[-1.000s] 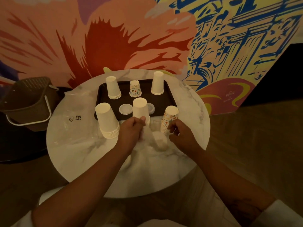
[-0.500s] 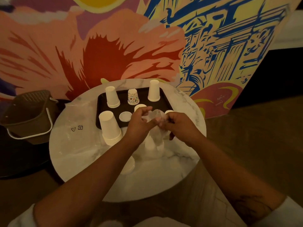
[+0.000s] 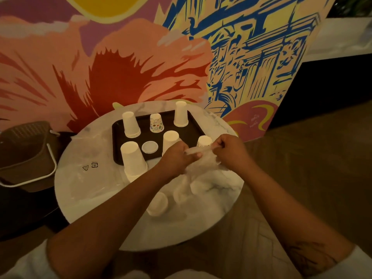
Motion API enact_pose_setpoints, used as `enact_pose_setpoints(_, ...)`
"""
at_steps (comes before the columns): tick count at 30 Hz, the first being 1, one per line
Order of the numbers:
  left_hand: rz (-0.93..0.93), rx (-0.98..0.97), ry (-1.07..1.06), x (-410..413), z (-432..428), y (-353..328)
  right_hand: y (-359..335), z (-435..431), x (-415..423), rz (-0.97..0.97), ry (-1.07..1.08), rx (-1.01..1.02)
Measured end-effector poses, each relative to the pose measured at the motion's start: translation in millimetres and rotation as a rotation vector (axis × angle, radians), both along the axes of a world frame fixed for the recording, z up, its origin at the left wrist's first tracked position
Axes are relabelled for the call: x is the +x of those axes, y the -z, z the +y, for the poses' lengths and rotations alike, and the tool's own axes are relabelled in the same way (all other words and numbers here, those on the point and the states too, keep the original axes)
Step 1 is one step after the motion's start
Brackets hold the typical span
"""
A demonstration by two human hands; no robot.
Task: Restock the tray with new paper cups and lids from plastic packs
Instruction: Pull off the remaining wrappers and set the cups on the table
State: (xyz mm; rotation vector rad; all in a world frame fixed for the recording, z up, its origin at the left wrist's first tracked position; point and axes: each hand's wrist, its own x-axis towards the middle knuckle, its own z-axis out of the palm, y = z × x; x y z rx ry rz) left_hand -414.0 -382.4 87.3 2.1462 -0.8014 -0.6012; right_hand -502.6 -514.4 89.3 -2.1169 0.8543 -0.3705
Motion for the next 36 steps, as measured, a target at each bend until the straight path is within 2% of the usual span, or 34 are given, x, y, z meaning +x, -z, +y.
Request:
enact_pose_setpoints(4, -0.035, 0.027, -0.054, 6.2, 5.7, 13.7, -2.3, 4.0, -5.2, -0.097, 0.104, 0.435)
enact_pose_setpoints(7, -0.059, 0.066, -0.066, 11.0, 12.1, 19.3, -0.7, 5.6, -7.2, -0.171, 0.144, 0.548)
enact_pose_setpoints(10, -0.018, 0.085, -0.083, 17.6, 14.3, 23.3, -0.9, 5.4, -12.3, -0.166, 0.135, 0.510)
enact_pose_setpoints(14, 0.223, 0.005, -0.164, 21.4, 13.2, 17.0, -3.7, 2.8, -22.7, -0.135, 0.023, 0.346)
enact_pose_setpoints(18, 0.563, -0.155, -0.279, 15.6, 11.0, 9.8, 5.4, -2.9, -29.3, 0.167, -0.075, -0.023)
enact_pose_setpoints(20, 0.726, -0.246, -0.314, 12.6, 9.1, 12.3, 13.6, -3.8, -31.9, 0.300, -0.107, -0.140)
enact_pose_setpoints(22, 0.816, -0.298, -0.329, 9.7, 8.4, 17.7, 20.4, -4.2, -34.5, 0.290, -0.074, -0.103)
enact_pose_setpoints(25, 0.889, -0.333, -0.374, 6.2, 9.4, 26.9, 26.6, -4.5, -38.2, 0.128, 0.048, 0.138)
enact_pose_setpoints(27, 0.951, -0.346, -0.422, 5.6, 10.0, 32.3, 32.2, -4.9, -39.3, 0.056, 0.110, 0.218)
enact_pose_setpoints(31, 1.070, -0.315, -0.484, 5.1, 10.4, 41.9, 45.6, -4.7, -36.4, 0.050, 0.151, 0.022)
enact_pose_setpoints(36, 0.884, -0.116, -0.395, -3.3, 15.5, 42.7, 60.9, -8.9, -40.8, 0.038, 0.237, -0.021)
